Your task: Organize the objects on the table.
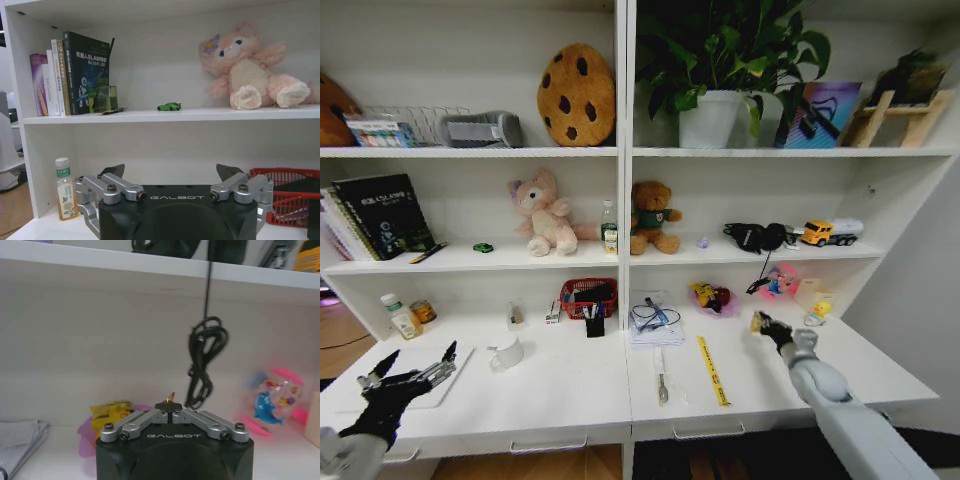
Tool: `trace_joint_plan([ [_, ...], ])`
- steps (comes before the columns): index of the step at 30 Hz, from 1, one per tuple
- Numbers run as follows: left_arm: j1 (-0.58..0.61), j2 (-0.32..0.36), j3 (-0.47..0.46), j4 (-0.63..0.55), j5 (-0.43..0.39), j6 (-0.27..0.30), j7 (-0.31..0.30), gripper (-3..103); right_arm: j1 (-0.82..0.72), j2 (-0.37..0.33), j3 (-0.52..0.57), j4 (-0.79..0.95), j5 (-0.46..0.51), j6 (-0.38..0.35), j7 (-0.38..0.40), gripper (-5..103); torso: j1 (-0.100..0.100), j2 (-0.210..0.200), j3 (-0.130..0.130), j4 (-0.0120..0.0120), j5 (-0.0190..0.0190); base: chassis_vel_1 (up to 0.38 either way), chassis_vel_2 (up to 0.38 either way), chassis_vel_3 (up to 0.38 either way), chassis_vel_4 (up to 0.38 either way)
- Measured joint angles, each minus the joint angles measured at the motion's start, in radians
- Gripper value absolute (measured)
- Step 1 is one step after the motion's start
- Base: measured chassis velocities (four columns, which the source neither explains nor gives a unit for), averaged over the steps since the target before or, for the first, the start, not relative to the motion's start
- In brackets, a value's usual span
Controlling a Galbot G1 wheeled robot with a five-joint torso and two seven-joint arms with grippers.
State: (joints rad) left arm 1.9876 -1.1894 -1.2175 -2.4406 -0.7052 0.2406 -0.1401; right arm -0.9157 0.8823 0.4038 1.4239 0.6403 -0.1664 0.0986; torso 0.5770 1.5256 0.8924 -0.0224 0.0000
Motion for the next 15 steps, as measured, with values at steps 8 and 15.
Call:
trace_joint_plan([
  [8, 0.0, 0.0, 0.0, 0.0, 0.0, 0.0, 0.0, 100, 0.279, 0.066, -0.198, -0.227, -0.014, 0.021, 0.002, 0, 0.0, 0.0, 0.0, 0.0002, 0.0, 0.0, 0.0, 0.0, 0.0],
  [15, 0.0, 0.0, 0.0, 0.0, 0.0, 0.0, 0.0, 100, 0.33, 0.1, -0.22, -0.328, -0.063, 0.062, 0.004, 0, 0.0, 0.0, 0.0, -0.0002, 0.0, 0.0, 0.0, 0.0, 0.0],
])
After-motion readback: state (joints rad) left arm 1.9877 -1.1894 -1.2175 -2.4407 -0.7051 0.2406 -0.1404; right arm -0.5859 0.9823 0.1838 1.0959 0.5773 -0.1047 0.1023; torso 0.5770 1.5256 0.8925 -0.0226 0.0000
